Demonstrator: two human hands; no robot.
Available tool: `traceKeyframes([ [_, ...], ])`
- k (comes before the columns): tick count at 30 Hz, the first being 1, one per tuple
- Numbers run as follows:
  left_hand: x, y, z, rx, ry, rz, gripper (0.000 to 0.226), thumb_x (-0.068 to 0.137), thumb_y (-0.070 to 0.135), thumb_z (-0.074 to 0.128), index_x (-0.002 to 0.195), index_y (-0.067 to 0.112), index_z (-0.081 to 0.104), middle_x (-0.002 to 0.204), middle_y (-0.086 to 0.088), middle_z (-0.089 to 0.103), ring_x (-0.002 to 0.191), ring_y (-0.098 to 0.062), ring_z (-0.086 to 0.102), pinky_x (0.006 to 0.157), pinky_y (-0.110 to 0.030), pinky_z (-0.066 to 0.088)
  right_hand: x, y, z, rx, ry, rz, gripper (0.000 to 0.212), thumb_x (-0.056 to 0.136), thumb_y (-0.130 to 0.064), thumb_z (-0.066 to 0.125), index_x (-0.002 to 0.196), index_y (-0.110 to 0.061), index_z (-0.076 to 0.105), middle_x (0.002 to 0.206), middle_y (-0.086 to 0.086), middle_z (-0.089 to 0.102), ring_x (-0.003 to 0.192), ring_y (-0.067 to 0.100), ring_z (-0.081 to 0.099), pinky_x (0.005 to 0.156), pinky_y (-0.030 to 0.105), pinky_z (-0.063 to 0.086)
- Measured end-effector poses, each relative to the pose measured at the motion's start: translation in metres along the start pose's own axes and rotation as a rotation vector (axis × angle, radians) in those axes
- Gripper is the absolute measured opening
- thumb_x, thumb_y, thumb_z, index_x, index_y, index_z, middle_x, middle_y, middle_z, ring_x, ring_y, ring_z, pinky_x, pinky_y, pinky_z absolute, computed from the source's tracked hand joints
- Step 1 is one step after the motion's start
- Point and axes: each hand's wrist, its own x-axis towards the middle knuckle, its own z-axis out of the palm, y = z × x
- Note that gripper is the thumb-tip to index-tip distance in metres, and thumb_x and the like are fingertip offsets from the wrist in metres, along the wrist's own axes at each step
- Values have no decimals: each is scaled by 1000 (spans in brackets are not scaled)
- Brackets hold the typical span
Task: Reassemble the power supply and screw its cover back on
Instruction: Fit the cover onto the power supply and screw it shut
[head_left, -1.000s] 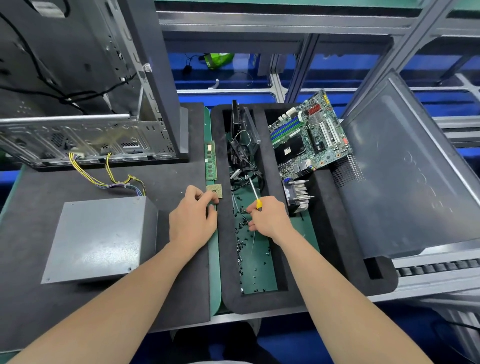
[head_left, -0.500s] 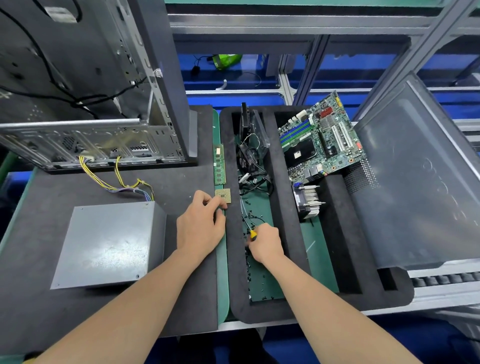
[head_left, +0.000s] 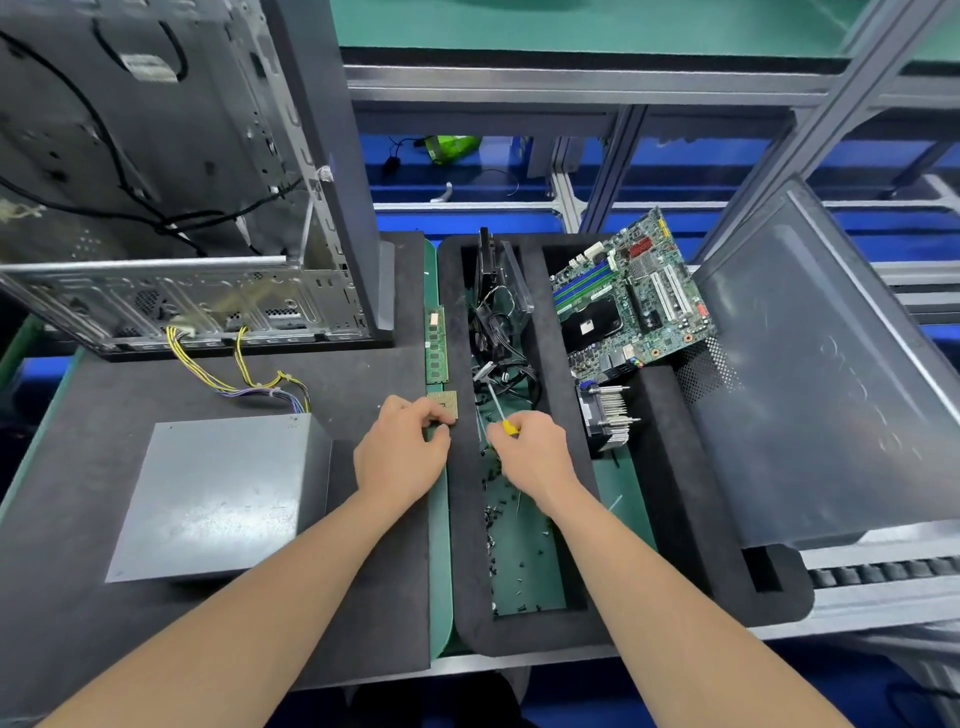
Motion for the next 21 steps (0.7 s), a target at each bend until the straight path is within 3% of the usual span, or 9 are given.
traceKeyframes([
  [2, 6, 6, -14, -120, -90, 72, 22, 93, 22, 67, 103, 40, 74, 100, 17, 67, 87, 3, 62, 85, -26, 52, 2, -14, -10, 234, -75, 31, 33, 97, -24, 61, 69, -14, 48, 60, 7, 40, 54, 21, 39, 53, 32, 34],
  [4, 9, 12, -33, -151, -127, 141, 19, 93, 20, 72, 107, 32, 78, 95, 16, 73, 80, 7, 63, 81, -8, 47, 4, -27, -17, 438, -195, 75, 27, 100, -25, 65, 79, -9, 59, 60, 8, 44, 49, 19, 40, 46, 29, 32],
  [6, 9, 14, -51, -158, -108, 199, 15, 92, 24, 76, 106, 30, 81, 92, 16, 76, 80, 5, 67, 74, -1, 42, 4, -40, -20, 528, -287, 89, 25, 101, -26, 65, 86, -6, 63, 59, 5, 47, 46, 15, 40, 42, 25, 30],
  [16, -8, 6, -121, -187, 89, 386, 5, 88, 32, 81, 92, 33, 82, 81, 24, 74, 79, -6, 69, 72, -12, 48, -20, -98, -9, 547, -461, -93, 30, 101, -19, 68, 73, -10, 61, 55, -3, 51, 47, 13, 42, 41, 23, 31],
  [21, -11, -22, -145, -188, 140, 422, 3, 90, 32, 78, 91, 32, 81, 81, 24, 73, 79, -5, 67, 70, -9, 43, -36, -125, 11, 622, -515, -78, 18, 98, -18, 71, 84, -7, 72, 71, 3, 58, 50, 14, 44, 42, 24, 33],
])
